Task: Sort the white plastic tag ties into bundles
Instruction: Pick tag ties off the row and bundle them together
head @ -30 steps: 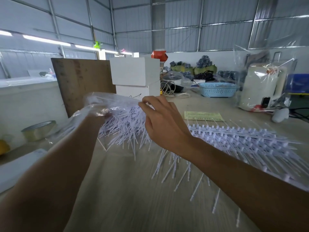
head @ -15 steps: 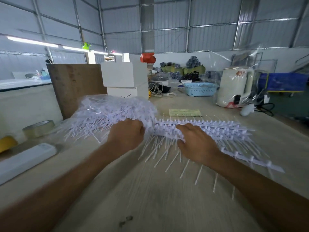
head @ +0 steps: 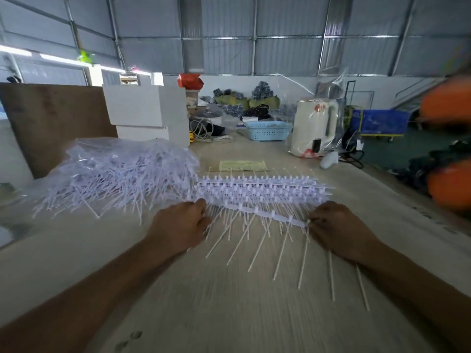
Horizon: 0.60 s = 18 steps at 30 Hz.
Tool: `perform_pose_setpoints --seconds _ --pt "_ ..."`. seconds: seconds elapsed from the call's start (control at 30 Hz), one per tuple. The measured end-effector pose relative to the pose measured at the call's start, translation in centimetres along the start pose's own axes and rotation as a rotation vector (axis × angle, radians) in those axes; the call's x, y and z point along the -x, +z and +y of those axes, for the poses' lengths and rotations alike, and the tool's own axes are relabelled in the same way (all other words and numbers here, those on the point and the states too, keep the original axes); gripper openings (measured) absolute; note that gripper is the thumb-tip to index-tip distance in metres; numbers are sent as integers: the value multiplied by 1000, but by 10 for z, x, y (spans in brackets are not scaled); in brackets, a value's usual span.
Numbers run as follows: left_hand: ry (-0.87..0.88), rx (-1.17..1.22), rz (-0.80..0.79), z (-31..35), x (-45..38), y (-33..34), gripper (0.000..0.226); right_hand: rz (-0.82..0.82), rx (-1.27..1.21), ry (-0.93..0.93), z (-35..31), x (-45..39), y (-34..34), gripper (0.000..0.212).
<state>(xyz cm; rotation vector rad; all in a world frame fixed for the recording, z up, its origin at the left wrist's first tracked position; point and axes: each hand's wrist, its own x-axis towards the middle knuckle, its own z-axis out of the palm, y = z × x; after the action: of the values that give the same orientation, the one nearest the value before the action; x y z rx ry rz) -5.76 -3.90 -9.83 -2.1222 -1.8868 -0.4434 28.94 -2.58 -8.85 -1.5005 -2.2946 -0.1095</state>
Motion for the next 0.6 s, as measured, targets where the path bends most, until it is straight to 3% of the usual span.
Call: perform_pose_setpoints --seconds 0.17,0.3,0.47,0.6 --pt "-10 96 30 1 3 -5 24 -22 -20 16 4 -4 2 16" --pt "-67 186 96 -1 4 -7 32 78 -295 7 6 3 -11 9" --pt "-99 205 47 -4 4 -6 38 2 -556 18 11 11 -20 17" --pt "-104 198 6 -1 6 -10 37 132 -671 15 10 11 -25 14"
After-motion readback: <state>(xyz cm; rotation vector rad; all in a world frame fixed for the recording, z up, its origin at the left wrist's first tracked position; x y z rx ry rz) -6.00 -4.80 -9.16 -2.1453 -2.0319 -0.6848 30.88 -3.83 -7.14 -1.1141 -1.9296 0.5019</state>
